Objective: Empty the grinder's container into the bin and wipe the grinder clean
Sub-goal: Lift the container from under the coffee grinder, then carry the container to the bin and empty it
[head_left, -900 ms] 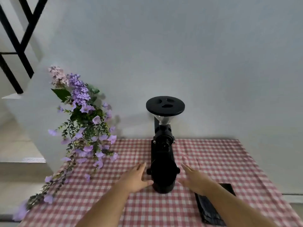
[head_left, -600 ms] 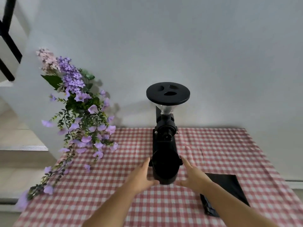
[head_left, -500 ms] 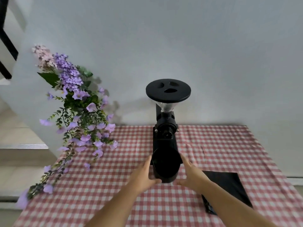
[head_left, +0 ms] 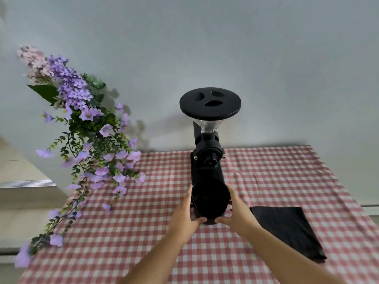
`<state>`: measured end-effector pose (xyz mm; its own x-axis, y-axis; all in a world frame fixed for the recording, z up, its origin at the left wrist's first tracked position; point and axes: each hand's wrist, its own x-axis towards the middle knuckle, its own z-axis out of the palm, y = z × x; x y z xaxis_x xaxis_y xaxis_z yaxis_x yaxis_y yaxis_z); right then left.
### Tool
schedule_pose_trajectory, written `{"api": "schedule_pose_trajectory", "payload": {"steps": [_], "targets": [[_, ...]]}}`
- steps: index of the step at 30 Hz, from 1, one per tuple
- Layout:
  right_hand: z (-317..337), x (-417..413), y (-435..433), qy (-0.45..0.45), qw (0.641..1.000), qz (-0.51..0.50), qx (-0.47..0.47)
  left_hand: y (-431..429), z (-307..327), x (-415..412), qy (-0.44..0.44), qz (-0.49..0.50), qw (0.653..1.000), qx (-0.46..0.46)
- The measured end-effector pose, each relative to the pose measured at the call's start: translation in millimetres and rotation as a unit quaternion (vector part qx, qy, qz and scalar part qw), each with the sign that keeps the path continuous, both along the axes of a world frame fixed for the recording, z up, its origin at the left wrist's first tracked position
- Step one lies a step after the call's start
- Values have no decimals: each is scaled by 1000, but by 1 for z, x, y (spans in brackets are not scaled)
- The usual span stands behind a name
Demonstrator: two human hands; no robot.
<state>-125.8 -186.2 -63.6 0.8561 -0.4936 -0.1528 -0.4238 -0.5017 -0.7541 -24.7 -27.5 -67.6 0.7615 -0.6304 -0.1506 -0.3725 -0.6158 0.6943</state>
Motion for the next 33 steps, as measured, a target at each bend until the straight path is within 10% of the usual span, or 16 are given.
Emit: {"api": "schedule_pose_trajectory", "payload": {"steps": [17, 33], "targets": [[42, -107, 4, -53, 977, -207, -23, -51, 42, -43, -39, -218, 974, -51], [85, -499, -32, -105, 883, -456, -39, -186, 87, -396, 25, -500, 856, -127]]}}
